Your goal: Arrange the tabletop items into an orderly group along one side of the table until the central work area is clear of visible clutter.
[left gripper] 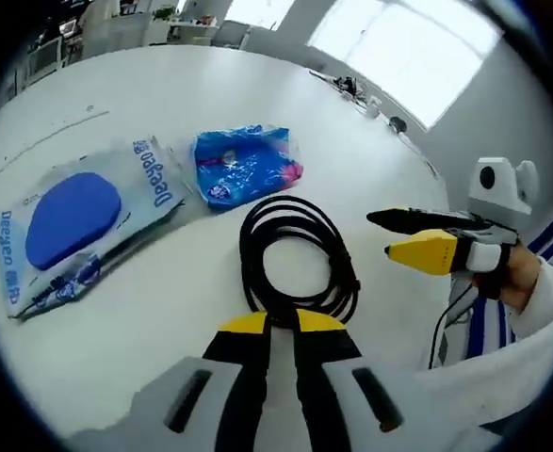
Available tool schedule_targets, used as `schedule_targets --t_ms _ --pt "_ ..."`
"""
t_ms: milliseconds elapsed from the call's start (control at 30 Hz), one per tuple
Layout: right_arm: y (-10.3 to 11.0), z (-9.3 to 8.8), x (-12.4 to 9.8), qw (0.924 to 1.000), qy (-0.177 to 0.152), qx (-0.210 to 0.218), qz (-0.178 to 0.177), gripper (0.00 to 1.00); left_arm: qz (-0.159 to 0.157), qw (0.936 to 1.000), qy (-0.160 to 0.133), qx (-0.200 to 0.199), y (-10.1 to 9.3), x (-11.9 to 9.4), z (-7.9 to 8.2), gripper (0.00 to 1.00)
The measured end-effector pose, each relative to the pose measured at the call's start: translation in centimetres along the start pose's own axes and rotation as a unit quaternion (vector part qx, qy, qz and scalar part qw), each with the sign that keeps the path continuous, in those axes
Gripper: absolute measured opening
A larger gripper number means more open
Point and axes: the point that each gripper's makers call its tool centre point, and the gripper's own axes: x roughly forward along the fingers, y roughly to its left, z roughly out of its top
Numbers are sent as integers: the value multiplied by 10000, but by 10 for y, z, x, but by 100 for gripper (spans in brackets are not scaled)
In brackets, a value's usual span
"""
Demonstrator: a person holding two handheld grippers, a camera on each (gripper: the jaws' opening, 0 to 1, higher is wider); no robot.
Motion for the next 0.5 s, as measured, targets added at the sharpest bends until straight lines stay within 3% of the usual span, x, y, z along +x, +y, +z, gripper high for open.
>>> schedule_targets --t_ms 167,333,500 --pt "2 -4 -8 10000 -21 48 -9 66 107 9999 -113 69 3 -2 0 42" --pt "5 -15 -10 9996 232 -142 -34 79 352 9988 -333 24 10 -10 3 71" --pt "13 -20 -11 9993 339 -80 99 85 441 9973 -577 -147 14 -21 6 84"
